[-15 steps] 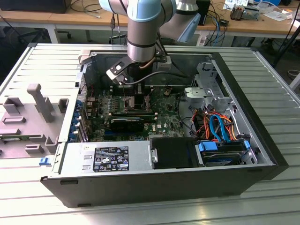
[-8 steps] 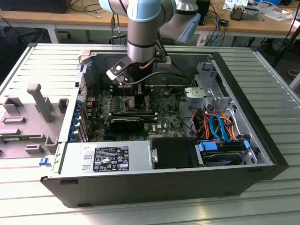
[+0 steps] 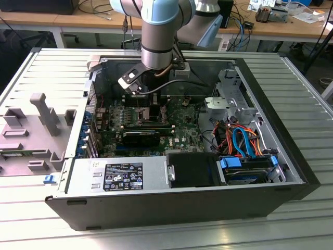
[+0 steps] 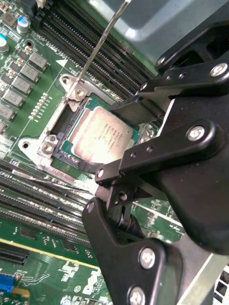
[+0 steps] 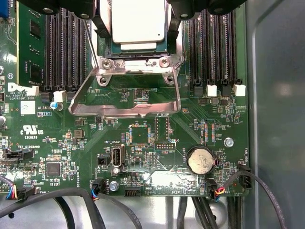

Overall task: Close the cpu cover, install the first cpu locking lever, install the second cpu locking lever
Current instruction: 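Close the cpu cover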

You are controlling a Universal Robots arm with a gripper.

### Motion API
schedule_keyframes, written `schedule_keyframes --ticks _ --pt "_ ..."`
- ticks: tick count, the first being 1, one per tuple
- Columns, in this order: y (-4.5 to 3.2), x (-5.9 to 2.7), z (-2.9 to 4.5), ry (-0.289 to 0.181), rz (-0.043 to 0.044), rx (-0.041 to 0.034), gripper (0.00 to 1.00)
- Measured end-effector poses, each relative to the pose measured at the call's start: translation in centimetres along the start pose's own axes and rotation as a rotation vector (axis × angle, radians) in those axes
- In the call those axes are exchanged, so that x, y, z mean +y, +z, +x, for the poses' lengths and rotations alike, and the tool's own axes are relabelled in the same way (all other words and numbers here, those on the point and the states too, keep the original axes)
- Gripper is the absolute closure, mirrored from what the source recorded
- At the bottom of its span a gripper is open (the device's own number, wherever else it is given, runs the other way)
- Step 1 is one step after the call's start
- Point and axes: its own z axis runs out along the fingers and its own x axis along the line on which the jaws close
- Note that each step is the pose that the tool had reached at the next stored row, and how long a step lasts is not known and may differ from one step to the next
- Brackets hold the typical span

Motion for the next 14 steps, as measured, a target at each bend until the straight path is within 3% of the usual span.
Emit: schedule_keyframes --ticks 2,8,11,13,14 --pt "0.01 0.00 0.00 0.000 0.0003 0.0006 0.38" --pt "0.02 0.00 0.01 0.000 0.0003 0.0005 0.38" --pt "-0.46 -0.02 -0.02 0.000 0.0003 0.0059 0.38" --pt "-0.57 -0.02 -0.03 -0.001 0.0004 0.0178 0.38" --pt "-0.58 -0.02 -0.04 -0.001 0.0006 0.0308 0.38"
